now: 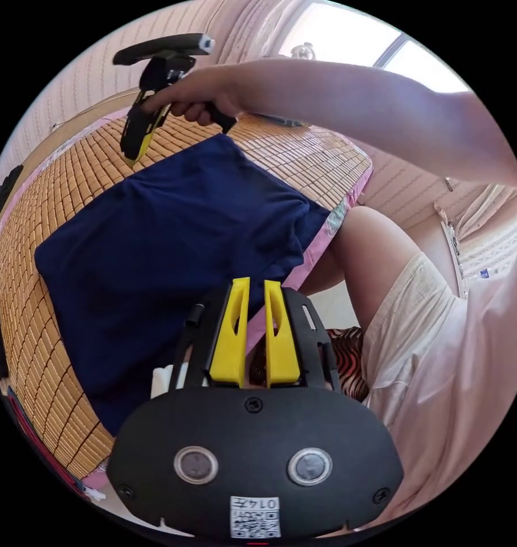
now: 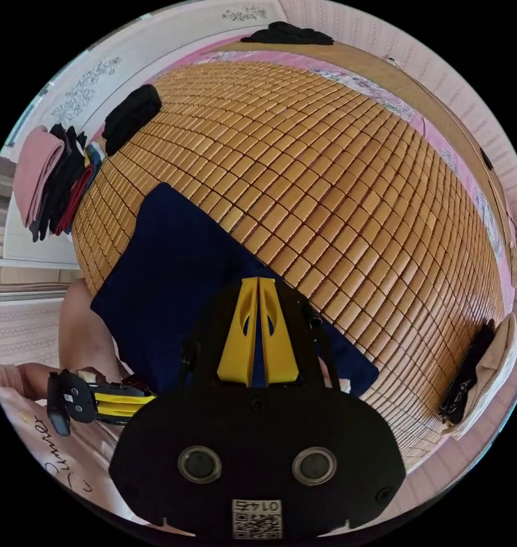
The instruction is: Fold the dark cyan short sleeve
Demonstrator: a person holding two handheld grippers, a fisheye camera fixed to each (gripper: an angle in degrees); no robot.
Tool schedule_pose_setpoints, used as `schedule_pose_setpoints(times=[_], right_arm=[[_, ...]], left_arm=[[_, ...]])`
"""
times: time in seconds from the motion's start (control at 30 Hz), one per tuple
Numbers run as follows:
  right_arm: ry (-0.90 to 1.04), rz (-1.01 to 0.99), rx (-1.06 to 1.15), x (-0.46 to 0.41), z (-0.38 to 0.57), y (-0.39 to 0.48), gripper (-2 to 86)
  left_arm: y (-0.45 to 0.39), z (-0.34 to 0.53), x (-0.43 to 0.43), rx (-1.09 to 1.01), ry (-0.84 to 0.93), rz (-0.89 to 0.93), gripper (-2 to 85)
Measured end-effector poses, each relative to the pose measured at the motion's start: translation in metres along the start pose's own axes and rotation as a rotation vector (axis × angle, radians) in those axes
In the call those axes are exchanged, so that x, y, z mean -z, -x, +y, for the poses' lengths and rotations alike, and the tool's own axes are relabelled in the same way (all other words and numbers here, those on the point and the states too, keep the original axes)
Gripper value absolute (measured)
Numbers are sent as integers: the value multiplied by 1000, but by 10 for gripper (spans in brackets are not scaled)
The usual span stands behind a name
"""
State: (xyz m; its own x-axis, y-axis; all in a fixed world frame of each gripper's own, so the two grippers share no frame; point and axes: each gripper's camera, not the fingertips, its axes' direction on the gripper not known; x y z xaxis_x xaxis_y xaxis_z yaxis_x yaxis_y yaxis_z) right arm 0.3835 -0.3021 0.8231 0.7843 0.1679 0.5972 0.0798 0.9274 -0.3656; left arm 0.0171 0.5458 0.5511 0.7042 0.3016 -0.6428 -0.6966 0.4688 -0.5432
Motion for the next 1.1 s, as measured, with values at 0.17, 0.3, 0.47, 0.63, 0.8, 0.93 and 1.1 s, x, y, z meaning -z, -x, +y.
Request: schedule_pose_setpoints(times=[0.17,0.3,0.47,0.63,0.8,0.93,1.1], right_arm=[[-167,-52,-217,48,137,-49,40],[-88,-230,-447,38,256,-81,82],[-3,-242,-566,25,329,-95,81],[-65,-372,-615,29,365,-124,34],[-252,-532,-621,60,400,-148,23],[-380,-672,-483,80,417,-162,46],[-463,-540,-645,81,456,-195,166]], left_arm=[[-21,-3,8,-129,-133,114,105],[-41,-18,-6,-207,-177,125,165],[-60,-37,-29,-246,-190,56,200],[-72,-57,-60,-267,-126,35,205],[-79,-73,-75,-278,-97,38,198],[-72,-80,-68,-144,-107,14,59],[-63,-74,-49,-114,-129,24,23]])
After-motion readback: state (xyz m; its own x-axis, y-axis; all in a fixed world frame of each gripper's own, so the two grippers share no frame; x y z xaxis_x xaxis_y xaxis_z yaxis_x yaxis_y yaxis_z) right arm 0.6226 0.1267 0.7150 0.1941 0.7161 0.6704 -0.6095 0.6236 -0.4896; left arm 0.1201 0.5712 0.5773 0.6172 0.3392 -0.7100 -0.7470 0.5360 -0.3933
